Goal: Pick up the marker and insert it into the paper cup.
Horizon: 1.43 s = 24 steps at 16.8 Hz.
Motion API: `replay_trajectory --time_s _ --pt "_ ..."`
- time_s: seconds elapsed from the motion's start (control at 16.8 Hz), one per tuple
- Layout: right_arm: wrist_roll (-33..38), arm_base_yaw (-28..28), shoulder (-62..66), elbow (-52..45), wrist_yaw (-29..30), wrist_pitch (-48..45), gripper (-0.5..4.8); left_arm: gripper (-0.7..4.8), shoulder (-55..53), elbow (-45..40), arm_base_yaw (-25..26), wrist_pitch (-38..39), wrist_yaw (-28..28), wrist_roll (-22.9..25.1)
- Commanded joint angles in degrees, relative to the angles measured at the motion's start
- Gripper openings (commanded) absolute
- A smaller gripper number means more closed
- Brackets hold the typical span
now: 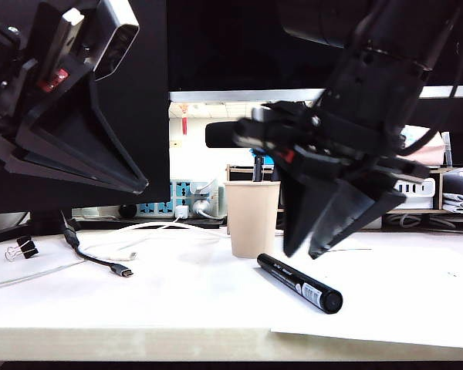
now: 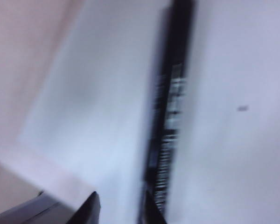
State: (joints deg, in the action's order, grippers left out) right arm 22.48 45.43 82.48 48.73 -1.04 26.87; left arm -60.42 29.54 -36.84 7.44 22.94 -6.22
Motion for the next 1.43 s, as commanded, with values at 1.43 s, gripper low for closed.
replay_trajectory --time_s 1.43 --pt "0.04 -0.24 5.62 0.15 -3.10 -1.84 1.03 -0.04 0.09 0.24 0.07 -1.42 0.17 1.33"
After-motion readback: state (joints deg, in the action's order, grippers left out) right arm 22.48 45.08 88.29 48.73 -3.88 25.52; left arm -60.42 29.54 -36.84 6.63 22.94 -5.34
